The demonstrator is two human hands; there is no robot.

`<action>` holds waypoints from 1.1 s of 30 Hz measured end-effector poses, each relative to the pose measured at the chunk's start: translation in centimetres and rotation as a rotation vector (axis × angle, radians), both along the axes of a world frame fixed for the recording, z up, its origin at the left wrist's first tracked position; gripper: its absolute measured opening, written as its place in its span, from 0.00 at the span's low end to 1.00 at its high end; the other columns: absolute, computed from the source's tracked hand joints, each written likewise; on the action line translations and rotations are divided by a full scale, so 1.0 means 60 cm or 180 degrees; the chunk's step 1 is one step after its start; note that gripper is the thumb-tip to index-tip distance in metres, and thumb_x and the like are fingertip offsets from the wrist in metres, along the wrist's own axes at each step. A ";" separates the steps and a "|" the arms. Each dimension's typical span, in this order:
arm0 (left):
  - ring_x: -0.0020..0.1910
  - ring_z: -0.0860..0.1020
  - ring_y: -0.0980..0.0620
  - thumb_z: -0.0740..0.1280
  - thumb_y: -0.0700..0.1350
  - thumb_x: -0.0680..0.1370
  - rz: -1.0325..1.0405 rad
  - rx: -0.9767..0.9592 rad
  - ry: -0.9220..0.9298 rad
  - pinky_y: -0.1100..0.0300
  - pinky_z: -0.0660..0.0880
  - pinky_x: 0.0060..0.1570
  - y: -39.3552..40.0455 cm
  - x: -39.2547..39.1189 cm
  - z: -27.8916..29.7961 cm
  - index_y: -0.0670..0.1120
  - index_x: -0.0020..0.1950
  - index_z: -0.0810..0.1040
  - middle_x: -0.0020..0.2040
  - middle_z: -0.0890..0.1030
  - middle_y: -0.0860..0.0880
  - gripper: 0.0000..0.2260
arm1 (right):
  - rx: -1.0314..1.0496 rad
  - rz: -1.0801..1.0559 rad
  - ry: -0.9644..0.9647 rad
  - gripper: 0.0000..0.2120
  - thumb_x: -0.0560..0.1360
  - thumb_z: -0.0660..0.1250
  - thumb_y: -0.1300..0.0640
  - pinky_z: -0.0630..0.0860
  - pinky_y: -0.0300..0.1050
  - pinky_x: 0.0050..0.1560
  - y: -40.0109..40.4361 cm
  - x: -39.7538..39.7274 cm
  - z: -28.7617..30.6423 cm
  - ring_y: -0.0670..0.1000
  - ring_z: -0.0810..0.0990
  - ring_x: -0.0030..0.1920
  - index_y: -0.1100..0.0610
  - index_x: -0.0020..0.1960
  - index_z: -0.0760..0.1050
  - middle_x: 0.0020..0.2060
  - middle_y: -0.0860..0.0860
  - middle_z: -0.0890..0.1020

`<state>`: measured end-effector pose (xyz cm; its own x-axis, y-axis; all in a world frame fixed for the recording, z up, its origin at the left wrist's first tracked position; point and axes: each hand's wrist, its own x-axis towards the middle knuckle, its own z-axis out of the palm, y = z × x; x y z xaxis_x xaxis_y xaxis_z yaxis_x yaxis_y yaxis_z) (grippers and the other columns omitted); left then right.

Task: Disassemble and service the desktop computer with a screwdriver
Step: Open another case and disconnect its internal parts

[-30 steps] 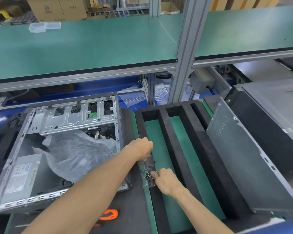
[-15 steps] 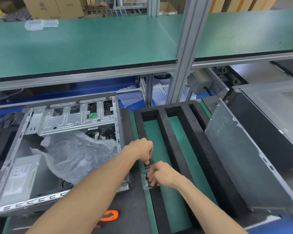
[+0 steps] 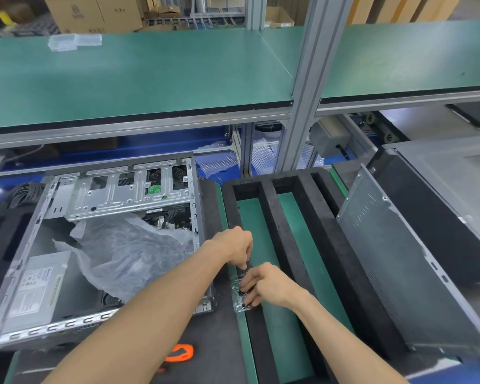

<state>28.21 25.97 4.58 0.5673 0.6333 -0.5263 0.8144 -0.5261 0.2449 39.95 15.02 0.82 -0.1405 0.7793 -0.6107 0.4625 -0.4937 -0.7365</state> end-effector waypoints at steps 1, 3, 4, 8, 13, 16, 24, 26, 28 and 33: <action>0.46 0.81 0.47 0.78 0.46 0.71 0.0003 0.0008 -0.0050 0.53 0.77 0.43 0.001 0.001 0.001 0.51 0.46 0.79 0.47 0.81 0.50 0.09 | 0.0055 -0.0062 0.0015 0.22 0.70 0.50 0.72 0.83 0.46 0.41 0.000 0.001 0.004 0.56 0.87 0.42 0.60 0.49 0.80 0.47 0.58 0.85; 0.45 0.81 0.49 0.78 0.47 0.72 0.0000 0.0020 -0.0254 0.53 0.80 0.46 0.002 0.003 0.003 0.50 0.48 0.81 0.45 0.81 0.52 0.09 | 0.0200 -0.0189 0.0026 0.21 0.70 0.51 0.73 0.80 0.42 0.36 -0.001 0.002 0.014 0.55 0.87 0.40 0.60 0.49 0.80 0.46 0.58 0.85; 0.45 0.81 0.49 0.77 0.46 0.72 -0.0020 0.0034 -0.0395 0.54 0.79 0.47 0.002 0.003 0.006 0.50 0.49 0.82 0.44 0.80 0.54 0.09 | 0.0278 -0.0238 0.0025 0.21 0.70 0.52 0.74 0.79 0.42 0.35 -0.001 0.003 0.019 0.55 0.87 0.39 0.61 0.50 0.80 0.45 0.57 0.86; 0.46 0.80 0.52 0.71 0.40 0.75 0.0015 0.0191 -0.0895 0.56 0.80 0.51 0.004 0.006 0.027 0.48 0.51 0.83 0.43 0.80 0.54 0.07 | 0.0615 -0.0442 0.0061 0.17 0.72 0.57 0.73 0.76 0.42 0.32 0.007 0.004 0.047 0.56 0.86 0.38 0.62 0.49 0.81 0.40 0.58 0.86; 0.51 0.80 0.51 0.69 0.41 0.77 0.0262 0.0491 -0.1189 0.54 0.78 0.55 0.007 -0.016 0.063 0.48 0.53 0.83 0.50 0.84 0.50 0.07 | 0.1061 -0.0583 0.0117 0.10 0.72 0.64 0.70 0.74 0.40 0.29 0.026 -0.005 0.090 0.55 0.84 0.32 0.62 0.47 0.81 0.38 0.60 0.85; 0.47 0.81 0.54 0.69 0.40 0.77 0.0777 0.0698 -0.1748 0.58 0.78 0.53 0.003 -0.043 0.090 0.49 0.53 0.84 0.48 0.85 0.52 0.08 | 0.1449 -0.0443 -0.0036 0.10 0.72 0.65 0.68 0.76 0.41 0.32 0.041 -0.020 0.118 0.53 0.84 0.31 0.57 0.48 0.81 0.34 0.56 0.84; 0.41 0.80 0.55 0.70 0.38 0.75 0.1900 0.1573 -0.2455 0.59 0.77 0.48 -0.012 -0.195 0.139 0.46 0.49 0.83 0.43 0.83 0.53 0.06 | 0.2437 0.0077 -0.0392 0.10 0.73 0.71 0.60 0.72 0.30 0.41 0.091 -0.113 0.173 0.43 0.77 0.37 0.49 0.52 0.78 0.41 0.44 0.80; 0.44 0.81 0.52 0.68 0.35 0.74 0.2008 0.1614 -0.2237 0.56 0.77 0.50 -0.015 -0.242 0.135 0.45 0.49 0.84 0.44 0.84 0.51 0.08 | 0.2587 0.0440 -0.0581 0.12 0.73 0.69 0.61 0.75 0.36 0.47 0.103 -0.148 0.179 0.45 0.77 0.41 0.53 0.56 0.78 0.47 0.48 0.80; 0.46 0.81 0.49 0.66 0.34 0.73 0.2071 0.1649 -0.1837 0.54 0.77 0.50 -0.019 -0.285 0.131 0.44 0.48 0.83 0.46 0.84 0.49 0.10 | 0.2659 0.0874 -0.0883 0.14 0.74 0.66 0.61 0.75 0.46 0.54 0.112 -0.181 0.180 0.50 0.77 0.49 0.56 0.60 0.76 0.53 0.50 0.77; 0.52 0.80 0.47 0.62 0.40 0.71 0.1684 0.1206 -0.0153 0.52 0.79 0.49 -0.027 -0.369 0.120 0.51 0.50 0.81 0.51 0.82 0.50 0.13 | 0.2573 0.1733 -0.1535 0.15 0.76 0.61 0.65 0.75 0.52 0.56 0.126 -0.262 0.162 0.56 0.73 0.57 0.58 0.62 0.72 0.58 0.53 0.71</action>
